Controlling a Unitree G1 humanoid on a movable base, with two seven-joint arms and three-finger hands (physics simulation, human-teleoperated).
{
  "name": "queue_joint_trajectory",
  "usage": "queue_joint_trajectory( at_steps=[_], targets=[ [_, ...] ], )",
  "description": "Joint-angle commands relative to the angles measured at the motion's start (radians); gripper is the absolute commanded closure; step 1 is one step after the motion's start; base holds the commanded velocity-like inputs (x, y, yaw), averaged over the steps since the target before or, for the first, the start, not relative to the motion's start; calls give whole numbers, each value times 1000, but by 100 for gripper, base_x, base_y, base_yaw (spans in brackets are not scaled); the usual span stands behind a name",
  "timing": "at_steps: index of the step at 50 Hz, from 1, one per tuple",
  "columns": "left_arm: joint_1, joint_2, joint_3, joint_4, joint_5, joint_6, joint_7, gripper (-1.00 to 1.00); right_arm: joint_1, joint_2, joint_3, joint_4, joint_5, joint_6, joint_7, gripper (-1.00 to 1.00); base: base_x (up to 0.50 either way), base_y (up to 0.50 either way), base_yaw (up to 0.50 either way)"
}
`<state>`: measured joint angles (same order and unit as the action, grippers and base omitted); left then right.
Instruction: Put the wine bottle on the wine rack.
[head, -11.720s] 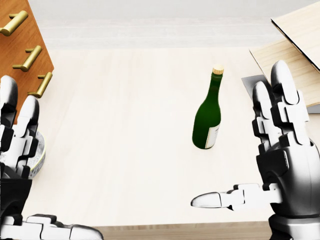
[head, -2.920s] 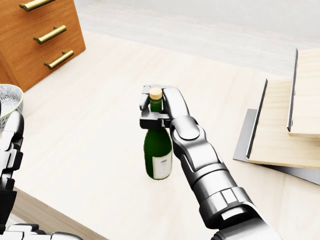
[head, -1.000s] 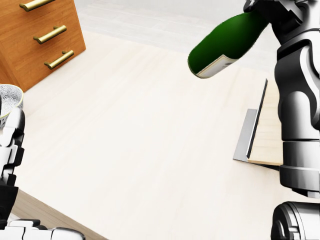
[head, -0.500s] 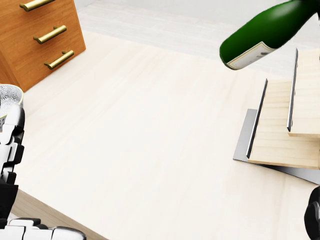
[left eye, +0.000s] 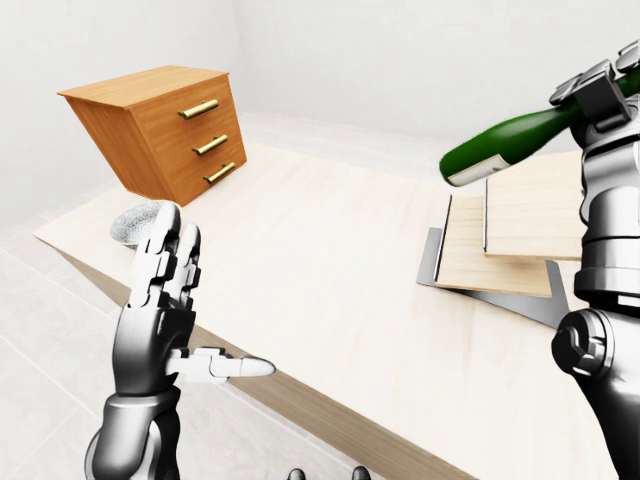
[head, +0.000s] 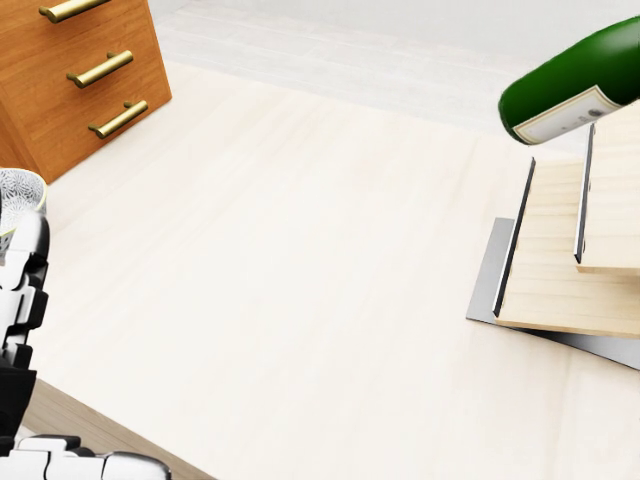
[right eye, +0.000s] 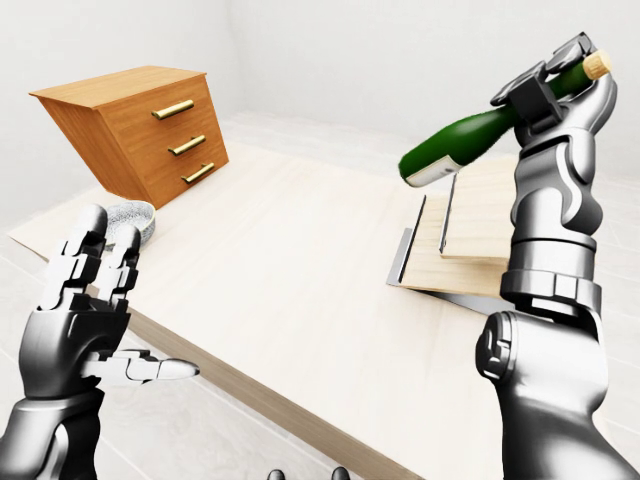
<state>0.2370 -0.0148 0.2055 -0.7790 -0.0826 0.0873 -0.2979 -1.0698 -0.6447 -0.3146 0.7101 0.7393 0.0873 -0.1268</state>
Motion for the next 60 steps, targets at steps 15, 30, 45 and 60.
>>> queue_joint_trajectory(
  at_steps=[15,30,45,60],
  targets=[
    [0,1,-2,16,-4,0,4,-100,42,-95,-63,25,84,0,4,100,0,0,0],
    [1,1,-9,29,0,0,7,-100,92,-150,-86,-22,164,0,-32,100,0,0,0],
    [-5,3,-12,15,1,0,12,-100,111,-204,-94,-45,220,0,-61,100,0,0,0],
    [-5,3,-13,25,4,0,14,-100,150,-227,-97,-53,235,0,-53,100,0,0,0]
  ],
)
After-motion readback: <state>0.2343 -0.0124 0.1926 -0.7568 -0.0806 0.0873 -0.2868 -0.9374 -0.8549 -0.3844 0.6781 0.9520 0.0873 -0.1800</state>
